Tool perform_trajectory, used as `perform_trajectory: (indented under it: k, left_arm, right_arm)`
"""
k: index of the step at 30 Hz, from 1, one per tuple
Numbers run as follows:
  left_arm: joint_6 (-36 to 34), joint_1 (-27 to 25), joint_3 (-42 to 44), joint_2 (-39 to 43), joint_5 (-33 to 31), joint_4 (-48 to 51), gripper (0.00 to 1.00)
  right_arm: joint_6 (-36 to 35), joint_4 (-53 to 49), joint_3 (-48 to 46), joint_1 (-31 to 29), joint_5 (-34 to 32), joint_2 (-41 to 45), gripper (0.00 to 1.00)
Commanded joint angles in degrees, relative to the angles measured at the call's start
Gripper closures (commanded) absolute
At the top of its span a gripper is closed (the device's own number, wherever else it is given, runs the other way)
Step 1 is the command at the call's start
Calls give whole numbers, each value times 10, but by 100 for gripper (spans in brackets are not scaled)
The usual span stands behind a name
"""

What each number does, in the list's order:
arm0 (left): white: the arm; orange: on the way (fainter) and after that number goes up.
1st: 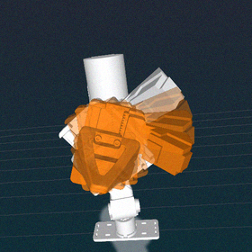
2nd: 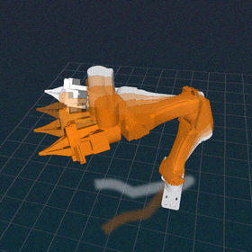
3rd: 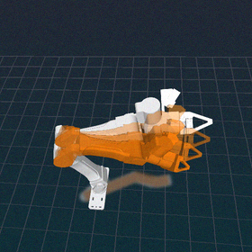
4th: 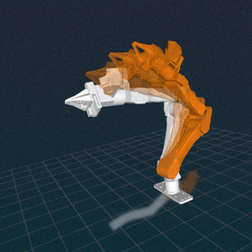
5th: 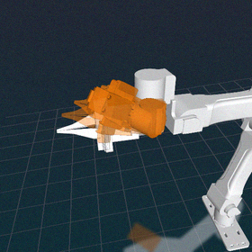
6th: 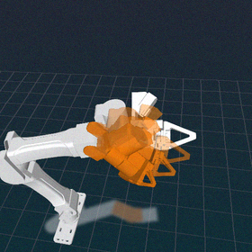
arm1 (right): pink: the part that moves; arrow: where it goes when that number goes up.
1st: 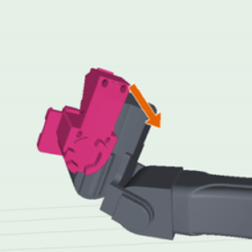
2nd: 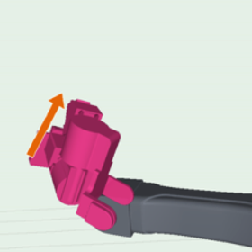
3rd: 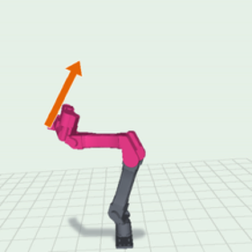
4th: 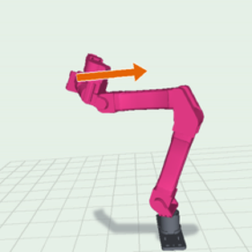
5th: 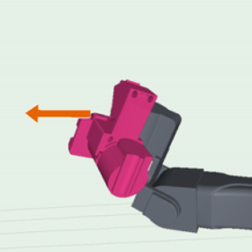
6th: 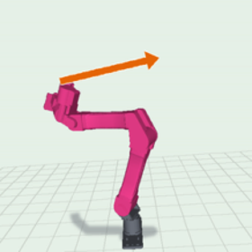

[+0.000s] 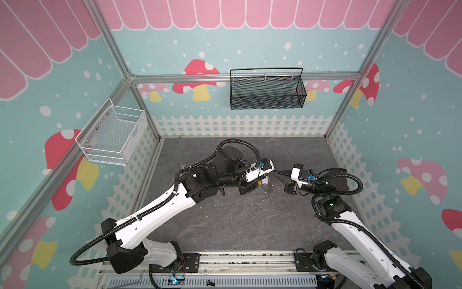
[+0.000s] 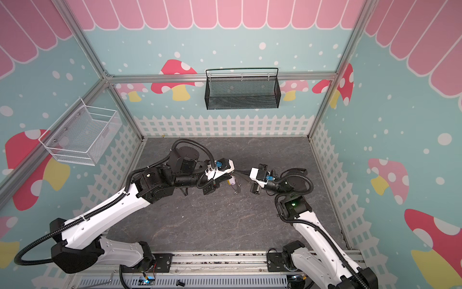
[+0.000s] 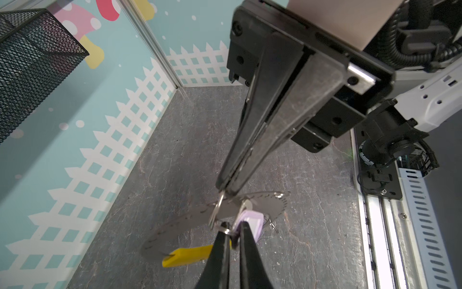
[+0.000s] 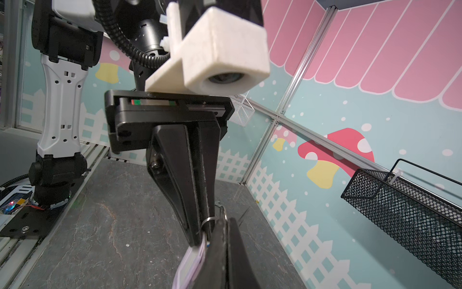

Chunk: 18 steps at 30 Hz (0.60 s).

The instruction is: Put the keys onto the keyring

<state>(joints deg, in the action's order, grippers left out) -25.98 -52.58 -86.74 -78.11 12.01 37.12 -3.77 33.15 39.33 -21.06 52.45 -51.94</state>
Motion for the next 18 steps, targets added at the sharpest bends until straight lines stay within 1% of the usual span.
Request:
perform_trajectory:
  k: [1,6,18]
  left_arm:
    - [-12,4,3,-7,15,-9,93]
    - [-21,4,4,-13,38,-19,98]
    - [-22,1,5,-28,57,-49,98]
  right_arm:
    - [16,37,-7,-3,5,4,100]
    - [29,55,-13,-3,3,2,100]
    - [42,69,-20,-3,-8,-2,100]
